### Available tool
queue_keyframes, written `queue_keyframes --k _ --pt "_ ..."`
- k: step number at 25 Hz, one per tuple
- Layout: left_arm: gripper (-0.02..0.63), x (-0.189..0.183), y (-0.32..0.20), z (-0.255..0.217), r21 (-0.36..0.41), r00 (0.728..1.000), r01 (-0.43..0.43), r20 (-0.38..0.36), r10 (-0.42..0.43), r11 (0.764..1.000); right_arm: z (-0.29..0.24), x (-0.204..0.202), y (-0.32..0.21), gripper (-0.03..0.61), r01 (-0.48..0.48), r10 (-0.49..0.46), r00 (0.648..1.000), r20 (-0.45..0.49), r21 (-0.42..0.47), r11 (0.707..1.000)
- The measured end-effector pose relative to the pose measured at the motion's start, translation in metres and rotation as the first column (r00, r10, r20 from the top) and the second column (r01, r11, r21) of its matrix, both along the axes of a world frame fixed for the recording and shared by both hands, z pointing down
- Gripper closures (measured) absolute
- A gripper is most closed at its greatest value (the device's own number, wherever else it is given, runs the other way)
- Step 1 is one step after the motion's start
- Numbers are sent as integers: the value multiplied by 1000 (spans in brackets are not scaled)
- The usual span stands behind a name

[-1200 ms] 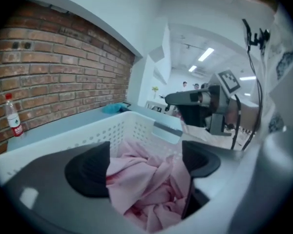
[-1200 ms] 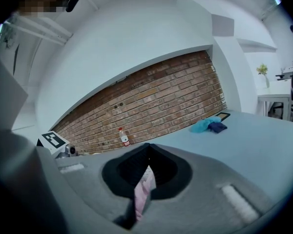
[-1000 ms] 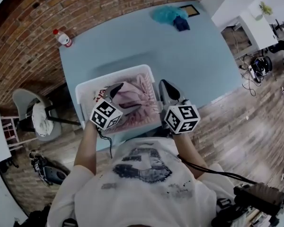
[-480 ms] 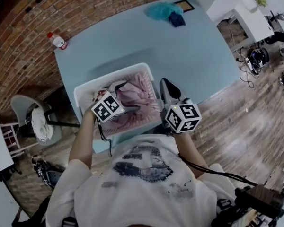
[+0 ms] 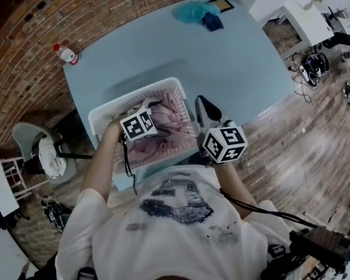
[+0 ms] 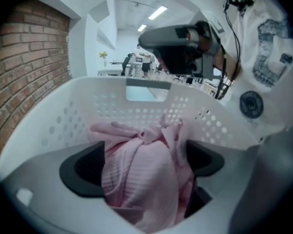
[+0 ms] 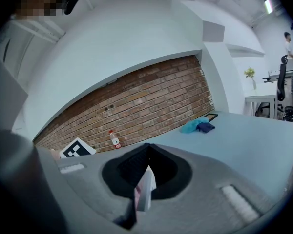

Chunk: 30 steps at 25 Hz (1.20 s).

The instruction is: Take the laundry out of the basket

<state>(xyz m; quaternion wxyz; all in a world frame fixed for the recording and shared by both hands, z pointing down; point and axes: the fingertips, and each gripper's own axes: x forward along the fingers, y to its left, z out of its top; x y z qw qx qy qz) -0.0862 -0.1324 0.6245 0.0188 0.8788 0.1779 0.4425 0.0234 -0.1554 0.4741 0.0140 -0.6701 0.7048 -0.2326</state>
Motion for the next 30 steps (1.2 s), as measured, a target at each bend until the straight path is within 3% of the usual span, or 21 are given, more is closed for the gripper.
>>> queue_keyframes --k 5,12,20,25,30 --pt "112 1 6 22 -56 998 -16 58 19 998 1 2 2 581 -3 3 1000 4 -4 1000" --pt "112 7 8 35 -120 996 68 65 -60 990 3 5 5 580 -6 6 1000 14 -9 1000" --pt "109 19 8 61 -85 972 233 56 -229 969 6 1 5 581 8 -8 1000 30 -10 1000" --pt "118 19 12 57 -71 961 270 88 -263 960 7 -1 6 580 15 -14 999 38 -12 1000" --pt "187 18 12 56 -60 958 280 86 -274 958 6 -5 10 581 19 -19 999 40 -10 1000"
